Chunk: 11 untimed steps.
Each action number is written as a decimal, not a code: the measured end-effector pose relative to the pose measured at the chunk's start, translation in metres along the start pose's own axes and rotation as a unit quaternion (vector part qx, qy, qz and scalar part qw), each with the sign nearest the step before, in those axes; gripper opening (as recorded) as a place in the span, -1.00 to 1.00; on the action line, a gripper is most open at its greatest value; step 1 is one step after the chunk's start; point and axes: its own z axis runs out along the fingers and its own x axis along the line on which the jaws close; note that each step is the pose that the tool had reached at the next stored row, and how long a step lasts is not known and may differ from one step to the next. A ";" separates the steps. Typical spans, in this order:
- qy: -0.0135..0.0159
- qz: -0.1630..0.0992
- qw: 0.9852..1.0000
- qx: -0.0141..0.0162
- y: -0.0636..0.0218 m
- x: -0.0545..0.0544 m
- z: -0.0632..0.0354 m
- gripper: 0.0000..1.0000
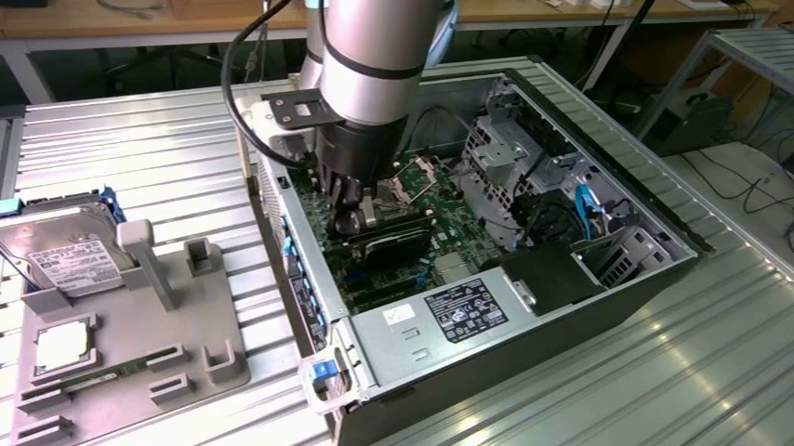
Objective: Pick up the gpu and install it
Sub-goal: 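Press down on the gpu until it lock into place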
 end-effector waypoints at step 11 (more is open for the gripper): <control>0.000 0.000 0.999 -0.034 0.0061 0.000 0.0009 -0.79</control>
